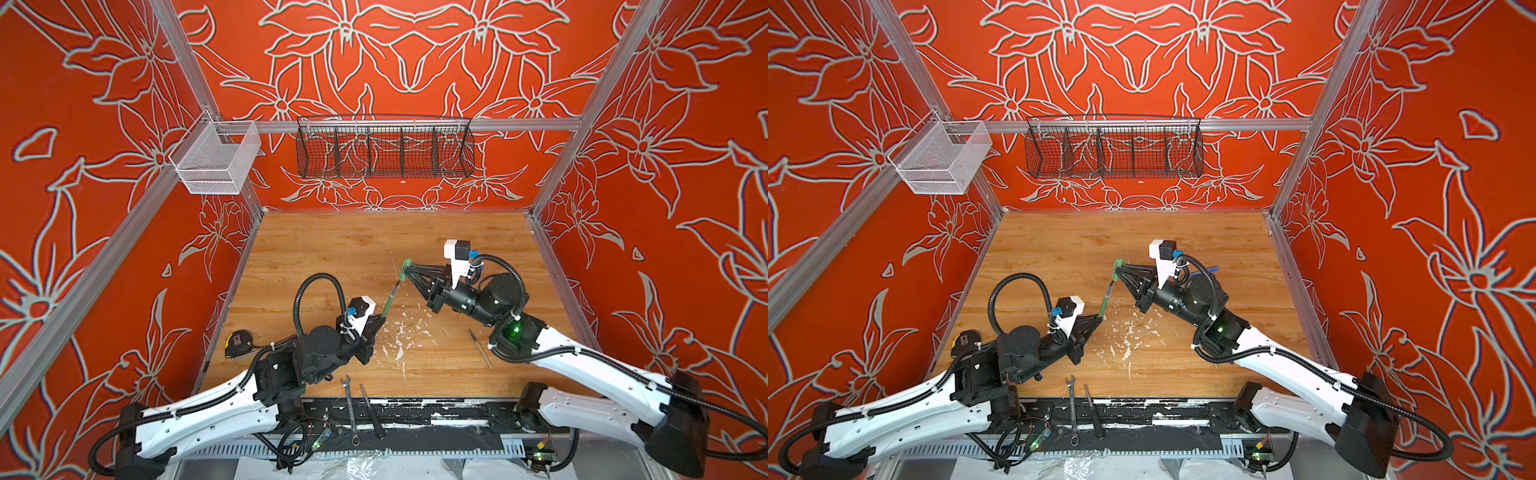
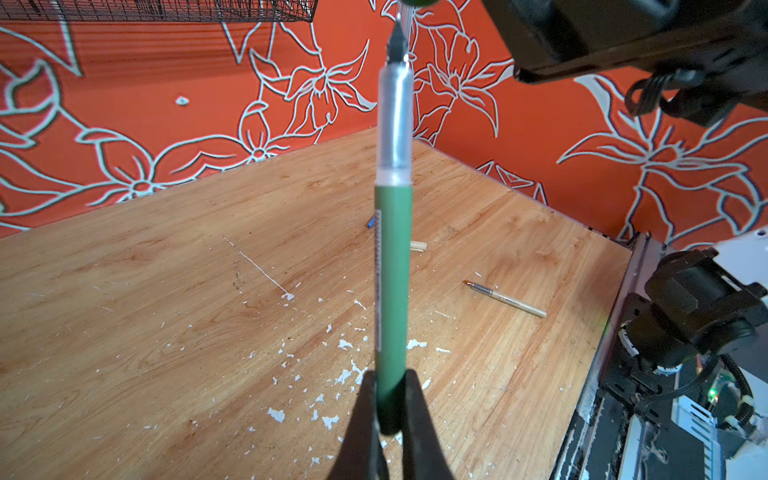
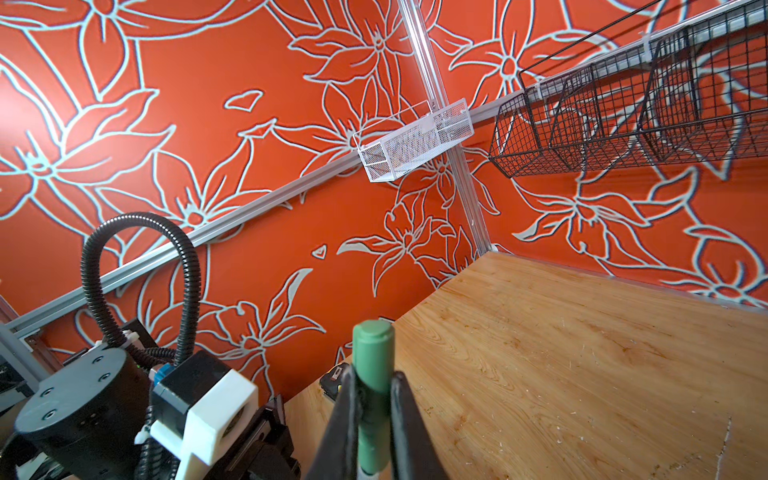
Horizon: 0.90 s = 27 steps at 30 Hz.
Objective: Insert the pens into the pen caps
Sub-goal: 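Bring the green cap with the right gripper down over the pen tip, then hold the pen with the left gripper and press the cap on with the right gripper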
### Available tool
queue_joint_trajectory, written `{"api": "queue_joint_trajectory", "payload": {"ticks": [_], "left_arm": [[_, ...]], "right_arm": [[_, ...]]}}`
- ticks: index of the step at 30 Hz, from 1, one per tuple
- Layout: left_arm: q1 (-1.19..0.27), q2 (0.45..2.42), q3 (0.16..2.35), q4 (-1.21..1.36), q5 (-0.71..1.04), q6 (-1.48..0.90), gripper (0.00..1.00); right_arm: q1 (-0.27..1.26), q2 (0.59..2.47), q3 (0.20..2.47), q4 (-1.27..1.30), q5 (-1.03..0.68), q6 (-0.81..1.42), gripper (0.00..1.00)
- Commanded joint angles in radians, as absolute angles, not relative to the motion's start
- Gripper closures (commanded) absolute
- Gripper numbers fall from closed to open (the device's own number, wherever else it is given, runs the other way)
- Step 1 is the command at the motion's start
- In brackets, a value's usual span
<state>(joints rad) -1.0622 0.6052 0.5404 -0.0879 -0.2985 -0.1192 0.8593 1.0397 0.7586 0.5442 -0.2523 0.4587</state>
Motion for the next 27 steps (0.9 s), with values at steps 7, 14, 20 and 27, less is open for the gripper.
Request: {"api": "queue_joint_trajectory", "payload": {"ticks": [7,14,20,27], "left_arm": [[-1.068,0.591,0.544,-0.088,-0.304,-0.114,1.00],[-1.068,0.582,0.544,-0.092,-0.309,-0.114,1.00],[-1.068,0.571,0.543,-0.093,-0.313,-0.113,1.00],[-1.068,0.558,0.536,-0.085,-0.314,-0.112,1.00]], "right_arm": [[0.877,1.063,0.795,0.607,-0.268,0.463,1.00],[0.882,1.080,0.782,0.632,-0.270,0.482,1.00],[0.891,1.085,0.761,0.662,-0.264,0.504,1.00],[0.899,1.085,0.758,0.649,-0.247,0.499,1.00]]}}
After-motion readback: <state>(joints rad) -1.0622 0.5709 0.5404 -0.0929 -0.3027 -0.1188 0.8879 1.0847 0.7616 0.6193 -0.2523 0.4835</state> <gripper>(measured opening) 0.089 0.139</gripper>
